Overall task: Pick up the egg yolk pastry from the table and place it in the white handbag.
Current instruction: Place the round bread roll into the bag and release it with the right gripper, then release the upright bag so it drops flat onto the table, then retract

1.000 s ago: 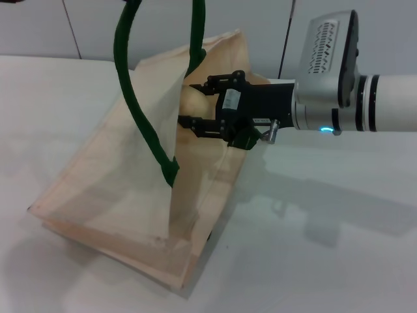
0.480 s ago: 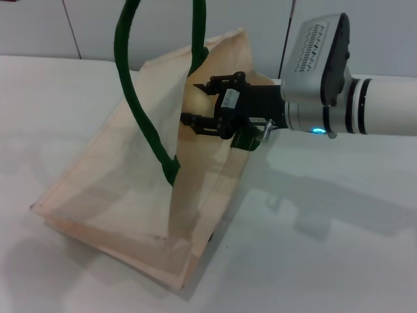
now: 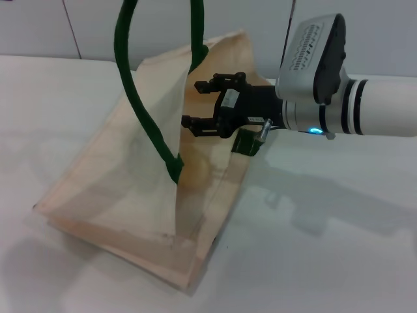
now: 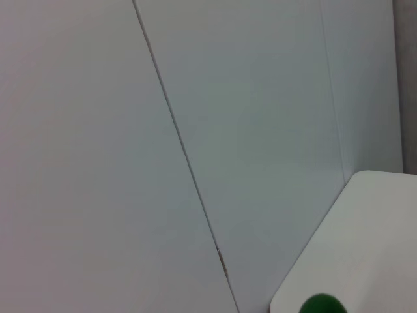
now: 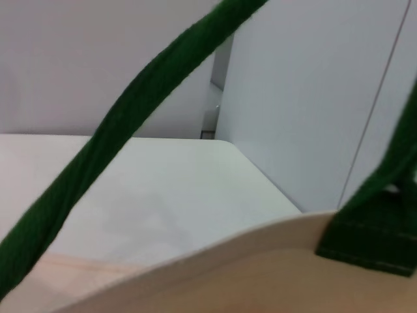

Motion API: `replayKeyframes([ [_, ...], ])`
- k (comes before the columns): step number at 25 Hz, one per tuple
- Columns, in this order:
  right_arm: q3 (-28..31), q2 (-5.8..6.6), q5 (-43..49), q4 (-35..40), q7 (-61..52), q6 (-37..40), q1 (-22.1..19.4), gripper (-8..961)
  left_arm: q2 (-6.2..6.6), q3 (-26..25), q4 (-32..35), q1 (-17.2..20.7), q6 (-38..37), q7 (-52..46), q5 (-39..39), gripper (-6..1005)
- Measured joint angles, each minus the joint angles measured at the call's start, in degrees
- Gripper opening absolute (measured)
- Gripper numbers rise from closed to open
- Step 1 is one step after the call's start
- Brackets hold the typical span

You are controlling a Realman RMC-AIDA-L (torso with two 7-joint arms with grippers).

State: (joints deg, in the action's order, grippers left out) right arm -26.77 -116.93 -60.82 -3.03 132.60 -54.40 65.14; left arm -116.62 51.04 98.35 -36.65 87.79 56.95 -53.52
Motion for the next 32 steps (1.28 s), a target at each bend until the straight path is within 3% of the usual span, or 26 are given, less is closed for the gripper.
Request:
replayKeyframes([
  [4,0.5,0.09,0.1,-0.1,-0.9,1.0,0.0,759,0.05,-0.1,0.0,0.0,0.0,0.0,0.0,119],
  [22,0.7,0.74,0.3,3.7,-6.6,1.6,-2.8,766,0.18,-3.2,-0.8,0.7,-0.1,0.4,-0.5,285],
  [24,0.6,0.79,0.4,4.1,-7.6,1.6,-3.3,766,0.16,-3.3,-1.1,0.7,-0.2,0.5,-1.1,339],
  [28,0.4,0.91,0.6,6.9,-9.8,1.4,-5.8,766,0.14,-3.9,-4.8,1.1,-0.2,3.5,-4.8,448],
  [32,0.4,0.94,0.6,13.0,-13.4,-1.2,-9.7,765,0.12,-5.4,-10.6,1.7,-0.3,8.1,-10.2,447],
])
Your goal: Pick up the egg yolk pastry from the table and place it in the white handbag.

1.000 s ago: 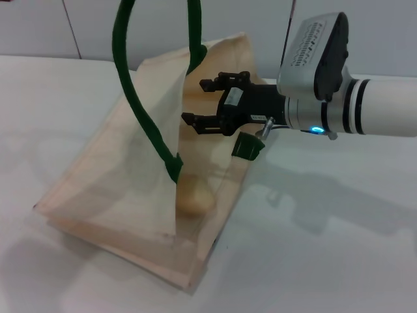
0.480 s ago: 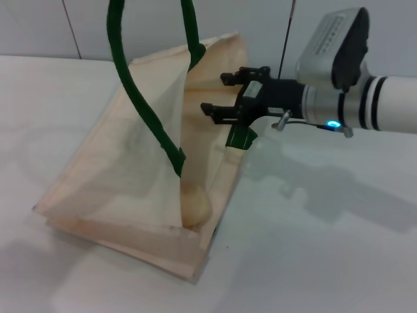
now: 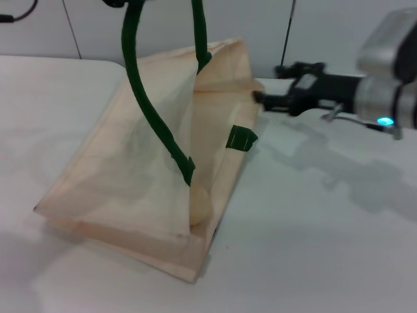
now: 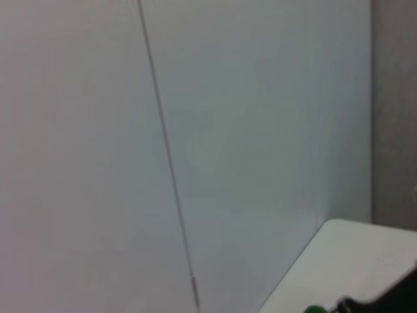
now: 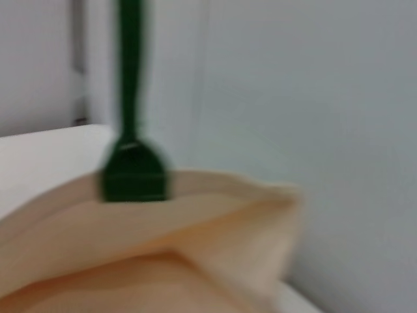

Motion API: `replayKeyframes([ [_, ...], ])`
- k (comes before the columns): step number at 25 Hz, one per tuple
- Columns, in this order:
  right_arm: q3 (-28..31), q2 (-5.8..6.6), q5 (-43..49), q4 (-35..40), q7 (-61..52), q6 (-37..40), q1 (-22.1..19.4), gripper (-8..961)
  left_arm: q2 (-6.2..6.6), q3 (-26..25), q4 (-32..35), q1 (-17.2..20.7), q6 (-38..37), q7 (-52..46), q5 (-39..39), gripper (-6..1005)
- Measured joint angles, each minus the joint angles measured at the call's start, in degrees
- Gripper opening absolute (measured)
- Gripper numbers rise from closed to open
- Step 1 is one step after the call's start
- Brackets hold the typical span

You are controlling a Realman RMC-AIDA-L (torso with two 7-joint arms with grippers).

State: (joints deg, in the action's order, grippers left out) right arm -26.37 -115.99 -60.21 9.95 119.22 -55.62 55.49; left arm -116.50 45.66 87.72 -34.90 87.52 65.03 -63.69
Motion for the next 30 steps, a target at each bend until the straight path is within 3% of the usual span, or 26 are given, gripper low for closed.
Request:
replayKeyframes([
  [7,-0.1,0.06,0.0,9.9,-6.4,-3.5,-6.1,765,0.01,-0.4,-8.5,0.4,0.0,8.9,-6.2,445],
  [16,0.0,0.06,0.0,11.1,-7.2,-3.8,-6.9,766,0.05,-2.9,-15.6,-0.1,-0.4,14.4,-8.9,443],
  [21,0.8,0.06,-0.5,13.3,-7.8,-3.5,-7.6,765,-0.09,-7.7,-16.9,0.5,-1.4,14.4,-9.0,441],
  [26,5.2,-0.05,-1.2,18.0,-9.5,-3.6,-9.2,762,-0.17,-13.4,-22.6,0.5,-4.2,17.6,-9.3,440],
  [30,8.2,-0.13,-7.0,19.0,-4.6,-3.9,-11.4,761,-0.29,-15.6,-27.4,0.7,-7.1,22.7,-12.3,439],
])
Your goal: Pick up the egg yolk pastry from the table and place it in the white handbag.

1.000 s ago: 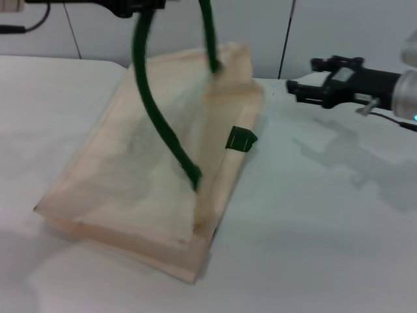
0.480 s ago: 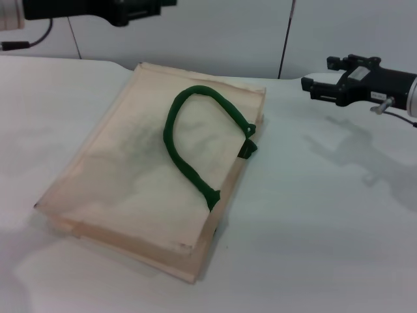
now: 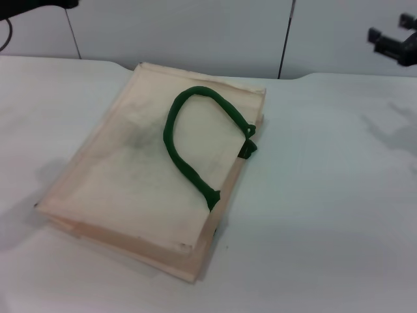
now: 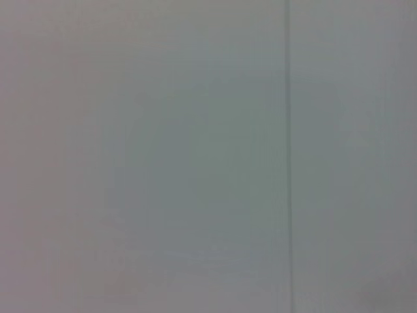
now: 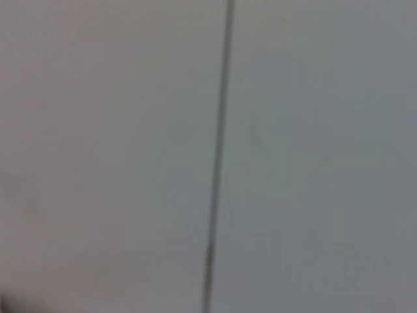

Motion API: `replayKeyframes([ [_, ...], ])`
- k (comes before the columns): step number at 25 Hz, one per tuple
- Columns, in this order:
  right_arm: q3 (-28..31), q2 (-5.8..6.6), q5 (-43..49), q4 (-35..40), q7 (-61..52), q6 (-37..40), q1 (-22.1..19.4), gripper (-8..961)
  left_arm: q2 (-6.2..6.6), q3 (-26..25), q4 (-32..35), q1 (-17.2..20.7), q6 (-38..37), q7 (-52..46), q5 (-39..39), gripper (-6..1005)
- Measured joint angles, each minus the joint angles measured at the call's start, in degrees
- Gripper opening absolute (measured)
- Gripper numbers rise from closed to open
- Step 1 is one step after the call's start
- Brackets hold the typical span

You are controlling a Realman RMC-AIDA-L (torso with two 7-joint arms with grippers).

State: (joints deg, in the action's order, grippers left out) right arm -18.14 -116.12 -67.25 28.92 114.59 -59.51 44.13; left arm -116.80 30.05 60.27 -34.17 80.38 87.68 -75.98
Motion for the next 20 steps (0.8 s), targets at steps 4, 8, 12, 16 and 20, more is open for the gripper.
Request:
replayKeyframes([
  [4,0.4,-0.24,-9.7,-1.4,9.3,-0.1,-2.6,760,-0.15,-0.5,-4.5,1.3,-2.7,7.8,-6.8,439],
  [8,0.4,-0.27,-16.2,-4.5,16.3,1.0,-3.7,759,-0.25,-0.6,-10.3,1.9,-4.5,16.7,-11.9,438],
  [12,0.5,-0.24,-25.5,-8.9,25.4,0.9,-5.1,759,-0.27,-0.6,-16.3,1.9,-7.0,24.3,-15.4,438],
  [16,0.5,-0.18,-29.4,-12.2,31.7,0.5,-5.0,759,-0.15,-0.7,-20.2,1.5,-8.4,30.2,-18.3,437],
  [20,0.4,0.0,-29.4,-13.1,31.8,4.2,-3.7,759,0.07,-0.2,-22.9,0.2,-9.7,36.1,-18.4,437],
])
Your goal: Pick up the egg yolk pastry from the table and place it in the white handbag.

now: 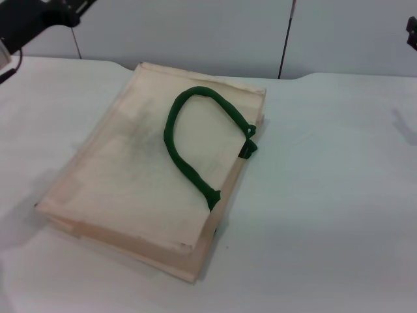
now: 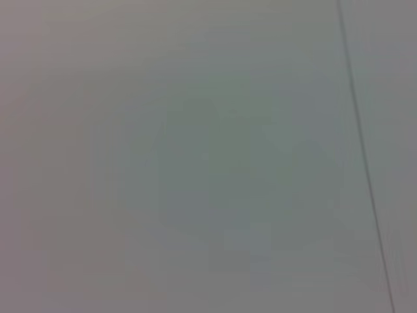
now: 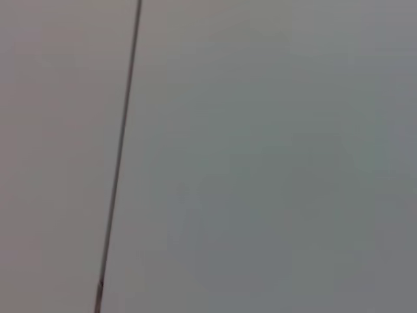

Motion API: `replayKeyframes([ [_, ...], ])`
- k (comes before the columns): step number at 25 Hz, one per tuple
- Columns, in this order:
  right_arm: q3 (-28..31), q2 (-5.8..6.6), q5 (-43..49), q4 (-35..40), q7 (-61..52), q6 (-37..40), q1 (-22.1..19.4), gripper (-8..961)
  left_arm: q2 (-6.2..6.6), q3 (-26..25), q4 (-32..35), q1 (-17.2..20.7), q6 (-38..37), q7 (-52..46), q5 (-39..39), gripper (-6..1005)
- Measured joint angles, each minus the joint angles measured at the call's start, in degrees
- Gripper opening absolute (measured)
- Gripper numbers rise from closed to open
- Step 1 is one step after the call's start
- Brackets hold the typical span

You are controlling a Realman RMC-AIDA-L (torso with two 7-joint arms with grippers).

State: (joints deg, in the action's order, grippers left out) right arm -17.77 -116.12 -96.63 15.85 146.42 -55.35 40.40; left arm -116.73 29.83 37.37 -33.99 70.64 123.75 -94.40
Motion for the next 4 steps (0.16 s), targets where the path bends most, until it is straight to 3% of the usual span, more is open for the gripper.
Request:
replayKeyframes([
  [4,-0.1,0.07,0.2,-0.6,0.0,0.8,0.3,759,-0.03,-0.4,-2.8,-0.8,0.0,5.7,-0.5,437],
])
